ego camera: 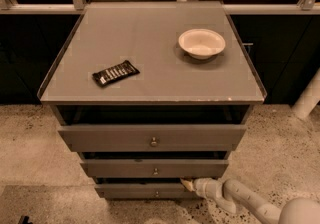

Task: Open bottom drawer

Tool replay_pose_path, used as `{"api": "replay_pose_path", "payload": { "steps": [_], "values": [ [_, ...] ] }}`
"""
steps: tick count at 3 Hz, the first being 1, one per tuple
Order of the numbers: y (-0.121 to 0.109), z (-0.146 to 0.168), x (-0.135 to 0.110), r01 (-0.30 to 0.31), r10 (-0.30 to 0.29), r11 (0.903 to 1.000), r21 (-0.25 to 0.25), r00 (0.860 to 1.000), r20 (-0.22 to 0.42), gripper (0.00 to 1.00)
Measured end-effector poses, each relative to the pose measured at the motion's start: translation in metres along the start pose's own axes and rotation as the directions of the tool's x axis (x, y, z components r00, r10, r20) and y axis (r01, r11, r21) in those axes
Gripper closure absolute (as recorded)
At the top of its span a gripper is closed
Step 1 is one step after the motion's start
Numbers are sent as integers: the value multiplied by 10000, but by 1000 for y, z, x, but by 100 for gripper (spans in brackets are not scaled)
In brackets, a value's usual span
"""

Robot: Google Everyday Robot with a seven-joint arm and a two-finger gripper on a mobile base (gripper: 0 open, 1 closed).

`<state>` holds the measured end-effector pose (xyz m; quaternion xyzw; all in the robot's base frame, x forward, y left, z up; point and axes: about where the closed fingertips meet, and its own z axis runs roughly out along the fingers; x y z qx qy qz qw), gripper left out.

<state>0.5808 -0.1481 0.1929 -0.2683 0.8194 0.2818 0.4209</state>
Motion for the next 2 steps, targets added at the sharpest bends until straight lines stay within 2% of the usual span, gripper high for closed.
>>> {"api": "replay_pose_path", "payload": {
  "steps": [1, 2],
  "values": [
    [7, -7, 5, -471, 448, 9981, -401, 9974, -567, 100],
    [13, -16, 12, -1024, 949, 9922, -717, 9904, -1004, 100]
  ]
}}
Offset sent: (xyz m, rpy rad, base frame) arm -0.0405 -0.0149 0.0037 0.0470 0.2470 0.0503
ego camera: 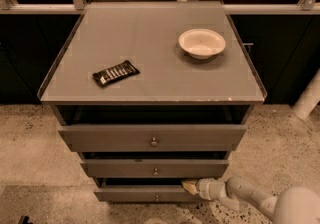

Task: Open bottom drawer

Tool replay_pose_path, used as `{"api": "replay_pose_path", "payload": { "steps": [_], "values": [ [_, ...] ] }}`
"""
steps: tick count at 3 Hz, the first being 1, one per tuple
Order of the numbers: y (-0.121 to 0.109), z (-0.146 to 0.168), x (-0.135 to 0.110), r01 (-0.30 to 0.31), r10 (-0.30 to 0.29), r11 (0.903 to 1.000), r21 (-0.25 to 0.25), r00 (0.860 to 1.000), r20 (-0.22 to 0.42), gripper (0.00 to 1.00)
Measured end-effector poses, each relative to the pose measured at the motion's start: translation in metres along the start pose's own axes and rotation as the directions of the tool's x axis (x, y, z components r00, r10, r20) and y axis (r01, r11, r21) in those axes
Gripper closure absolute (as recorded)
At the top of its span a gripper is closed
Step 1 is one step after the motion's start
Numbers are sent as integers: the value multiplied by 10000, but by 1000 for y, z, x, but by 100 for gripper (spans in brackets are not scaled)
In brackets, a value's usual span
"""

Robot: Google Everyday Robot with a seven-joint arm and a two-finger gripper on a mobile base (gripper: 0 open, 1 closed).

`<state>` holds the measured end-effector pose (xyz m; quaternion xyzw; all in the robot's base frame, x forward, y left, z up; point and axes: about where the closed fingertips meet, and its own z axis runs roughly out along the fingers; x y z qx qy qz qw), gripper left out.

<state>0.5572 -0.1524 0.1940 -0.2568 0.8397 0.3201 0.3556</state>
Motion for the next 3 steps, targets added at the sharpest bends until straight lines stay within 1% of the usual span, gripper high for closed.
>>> {"api": "replay_pose_path", "payload": {
  "steps": [1, 2, 3],
  "values": [
    [11, -24, 17, -887, 876, 9957, -265, 9954, -387, 100],
    [11, -24, 17, -890, 879, 9957, -266, 9954, -386, 100],
    [8, -11, 2, -636, 640, 9978, -179, 9977, 235, 100]
  ]
}}
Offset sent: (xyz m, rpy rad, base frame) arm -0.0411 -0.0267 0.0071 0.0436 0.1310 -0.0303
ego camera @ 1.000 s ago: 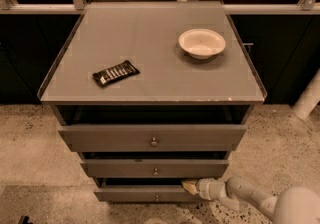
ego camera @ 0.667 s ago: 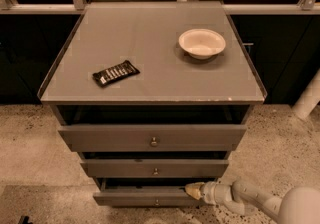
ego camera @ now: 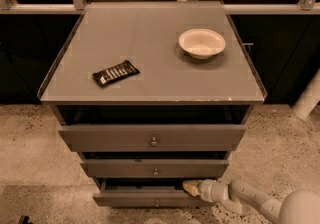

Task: Open bottom drawer

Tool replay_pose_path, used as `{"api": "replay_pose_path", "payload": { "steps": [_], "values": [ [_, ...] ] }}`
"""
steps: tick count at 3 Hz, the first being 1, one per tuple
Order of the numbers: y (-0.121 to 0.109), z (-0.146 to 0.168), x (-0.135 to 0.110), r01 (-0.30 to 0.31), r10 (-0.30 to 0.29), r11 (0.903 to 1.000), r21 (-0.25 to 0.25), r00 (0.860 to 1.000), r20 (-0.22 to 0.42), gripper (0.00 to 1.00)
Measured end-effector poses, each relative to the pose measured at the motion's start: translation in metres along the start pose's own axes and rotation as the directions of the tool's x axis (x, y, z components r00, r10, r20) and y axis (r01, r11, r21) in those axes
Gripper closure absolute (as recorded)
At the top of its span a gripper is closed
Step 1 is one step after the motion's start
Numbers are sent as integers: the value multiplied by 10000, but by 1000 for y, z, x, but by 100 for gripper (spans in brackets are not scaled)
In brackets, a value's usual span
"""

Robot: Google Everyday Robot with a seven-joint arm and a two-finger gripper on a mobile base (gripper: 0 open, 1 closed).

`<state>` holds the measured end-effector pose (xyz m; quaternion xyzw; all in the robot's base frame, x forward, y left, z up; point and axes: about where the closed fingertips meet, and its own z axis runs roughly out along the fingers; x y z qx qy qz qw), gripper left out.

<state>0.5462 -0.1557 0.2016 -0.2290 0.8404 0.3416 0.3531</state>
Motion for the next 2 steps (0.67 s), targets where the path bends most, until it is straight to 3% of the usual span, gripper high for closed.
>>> {"api": "replay_pose_path", "payload": {
  "steps": [1, 2],
  "values": [
    [0, 0, 0, 2, -2, 10000, -1, 10000, 3, 100],
    [-2, 12, 11, -189, 185, 9998, -101, 9989, -430, 100]
  ]
}}
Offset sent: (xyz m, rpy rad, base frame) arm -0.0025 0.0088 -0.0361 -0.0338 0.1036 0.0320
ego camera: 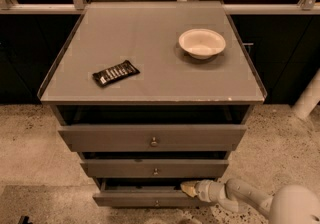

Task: Open bottom drawer

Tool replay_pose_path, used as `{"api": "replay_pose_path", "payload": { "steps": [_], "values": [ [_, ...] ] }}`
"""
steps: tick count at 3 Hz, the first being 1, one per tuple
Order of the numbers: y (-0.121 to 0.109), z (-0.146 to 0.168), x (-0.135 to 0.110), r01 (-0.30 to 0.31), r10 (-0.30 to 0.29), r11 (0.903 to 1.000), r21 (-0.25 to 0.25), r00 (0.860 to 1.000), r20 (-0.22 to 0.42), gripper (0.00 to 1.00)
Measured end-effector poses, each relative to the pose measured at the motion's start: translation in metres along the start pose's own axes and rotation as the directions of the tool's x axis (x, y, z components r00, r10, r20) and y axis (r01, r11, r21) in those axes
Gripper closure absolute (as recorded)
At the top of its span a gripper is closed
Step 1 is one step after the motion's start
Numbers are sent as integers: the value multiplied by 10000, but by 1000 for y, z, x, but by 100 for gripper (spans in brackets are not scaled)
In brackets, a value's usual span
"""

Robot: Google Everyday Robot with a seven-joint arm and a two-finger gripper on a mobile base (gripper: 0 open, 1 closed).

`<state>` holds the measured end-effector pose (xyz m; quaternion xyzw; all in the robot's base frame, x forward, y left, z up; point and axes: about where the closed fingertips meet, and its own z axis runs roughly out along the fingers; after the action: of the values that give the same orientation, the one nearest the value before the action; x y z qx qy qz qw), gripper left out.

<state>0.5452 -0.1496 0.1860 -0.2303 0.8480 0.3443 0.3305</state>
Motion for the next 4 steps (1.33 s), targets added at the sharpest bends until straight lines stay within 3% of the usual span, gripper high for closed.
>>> {"api": "replay_pose_path", "payload": {
  "steps": [1, 2, 3, 4],
  "values": [
    [-2, 9, 9, -145, 142, 9999, -69, 9988, -462, 100],
    [-2, 8, 8, -146, 142, 9999, -71, 9988, -463, 100],
    [2, 2, 22, -545, 514, 9981, -301, 9942, -942, 100],
    [3, 2, 21, -548, 517, 9980, -302, 9942, -943, 100]
  ]
}}
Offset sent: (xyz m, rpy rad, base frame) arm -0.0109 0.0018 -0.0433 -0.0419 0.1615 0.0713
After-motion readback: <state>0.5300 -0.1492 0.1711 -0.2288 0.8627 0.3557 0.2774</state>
